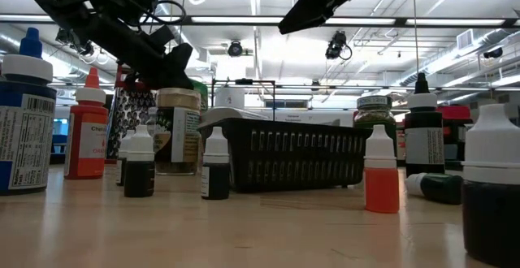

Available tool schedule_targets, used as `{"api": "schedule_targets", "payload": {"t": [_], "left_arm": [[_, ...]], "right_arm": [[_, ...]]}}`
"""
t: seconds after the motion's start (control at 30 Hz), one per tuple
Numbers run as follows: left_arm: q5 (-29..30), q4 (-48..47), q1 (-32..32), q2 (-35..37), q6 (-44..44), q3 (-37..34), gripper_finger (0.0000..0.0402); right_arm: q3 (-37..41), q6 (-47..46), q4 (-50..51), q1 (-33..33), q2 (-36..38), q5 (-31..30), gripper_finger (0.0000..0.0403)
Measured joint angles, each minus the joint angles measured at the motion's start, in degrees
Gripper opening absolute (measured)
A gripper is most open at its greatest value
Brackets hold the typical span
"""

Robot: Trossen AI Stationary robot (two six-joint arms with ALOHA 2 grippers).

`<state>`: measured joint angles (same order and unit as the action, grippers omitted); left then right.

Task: Pick & Place Kitchen Items
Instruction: Put the green cereal box into the transparent bin

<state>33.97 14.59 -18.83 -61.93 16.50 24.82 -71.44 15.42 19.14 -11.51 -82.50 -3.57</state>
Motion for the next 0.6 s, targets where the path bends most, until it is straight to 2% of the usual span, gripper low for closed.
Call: {"api": "schedule_targets", "payload": {"t": [0.4,0.6], "left_arm": [[-0.5,-0.2,0.0,-0.1,-2.8,0.0,0.0173],[-4.5,-0.6,0.0,-0.1,-1.5,0.0,0.0172]], "right_arm": [[0.0,-0.1,-0.2,0.0,0.0,1.0,0.0176],[0.0,-0.1,-3.1,0.0,0.0,3.6,0.0176]]}}
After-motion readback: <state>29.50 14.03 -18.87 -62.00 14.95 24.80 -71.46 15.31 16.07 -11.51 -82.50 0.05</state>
